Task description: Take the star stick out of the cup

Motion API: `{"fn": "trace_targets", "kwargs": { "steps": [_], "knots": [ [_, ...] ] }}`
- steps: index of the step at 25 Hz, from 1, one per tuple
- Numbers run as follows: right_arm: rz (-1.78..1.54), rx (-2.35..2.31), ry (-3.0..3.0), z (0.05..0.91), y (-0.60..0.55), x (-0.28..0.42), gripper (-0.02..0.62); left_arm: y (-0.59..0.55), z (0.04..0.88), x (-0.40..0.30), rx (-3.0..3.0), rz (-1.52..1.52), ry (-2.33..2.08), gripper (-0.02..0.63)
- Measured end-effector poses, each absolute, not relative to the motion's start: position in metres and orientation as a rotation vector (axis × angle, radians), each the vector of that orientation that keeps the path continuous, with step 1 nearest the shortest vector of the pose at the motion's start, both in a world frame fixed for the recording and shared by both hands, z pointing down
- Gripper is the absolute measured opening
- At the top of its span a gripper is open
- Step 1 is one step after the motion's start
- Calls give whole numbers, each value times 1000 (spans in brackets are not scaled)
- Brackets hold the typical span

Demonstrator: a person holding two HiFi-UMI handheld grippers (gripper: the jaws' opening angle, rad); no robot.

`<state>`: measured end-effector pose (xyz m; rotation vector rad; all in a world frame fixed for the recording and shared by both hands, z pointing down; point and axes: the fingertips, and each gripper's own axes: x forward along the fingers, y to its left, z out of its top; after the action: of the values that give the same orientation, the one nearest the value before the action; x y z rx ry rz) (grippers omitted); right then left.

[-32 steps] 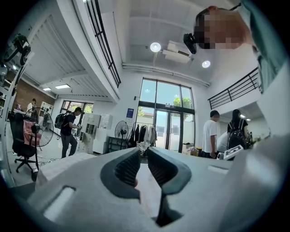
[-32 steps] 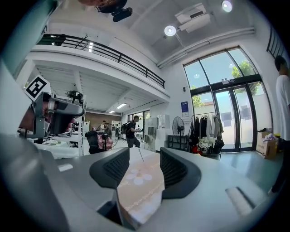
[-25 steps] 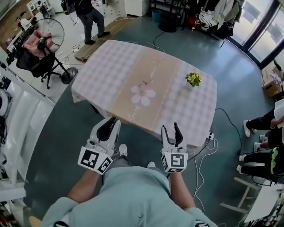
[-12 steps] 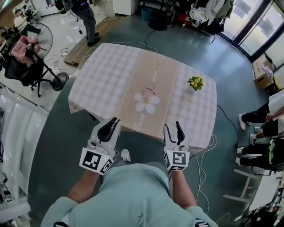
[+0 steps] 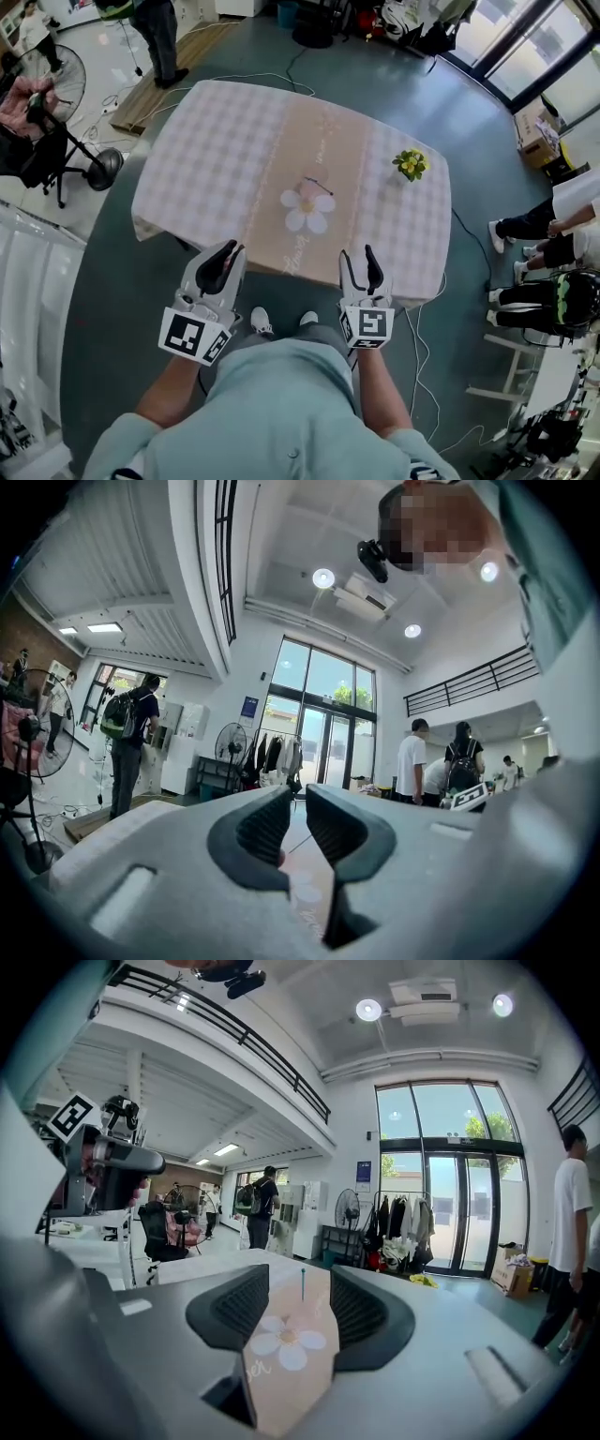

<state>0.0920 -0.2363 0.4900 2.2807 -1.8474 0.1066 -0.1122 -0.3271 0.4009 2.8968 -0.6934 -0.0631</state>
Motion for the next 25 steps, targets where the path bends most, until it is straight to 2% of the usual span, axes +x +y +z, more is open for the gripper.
{"fn": "trace_targets", "kwargs": {
  "steps": [25],
  "knots": [
    [171,2165,-1979,544,-316,125,176,-348,377,-101,2900,-65,-894,51]
  ]
}}
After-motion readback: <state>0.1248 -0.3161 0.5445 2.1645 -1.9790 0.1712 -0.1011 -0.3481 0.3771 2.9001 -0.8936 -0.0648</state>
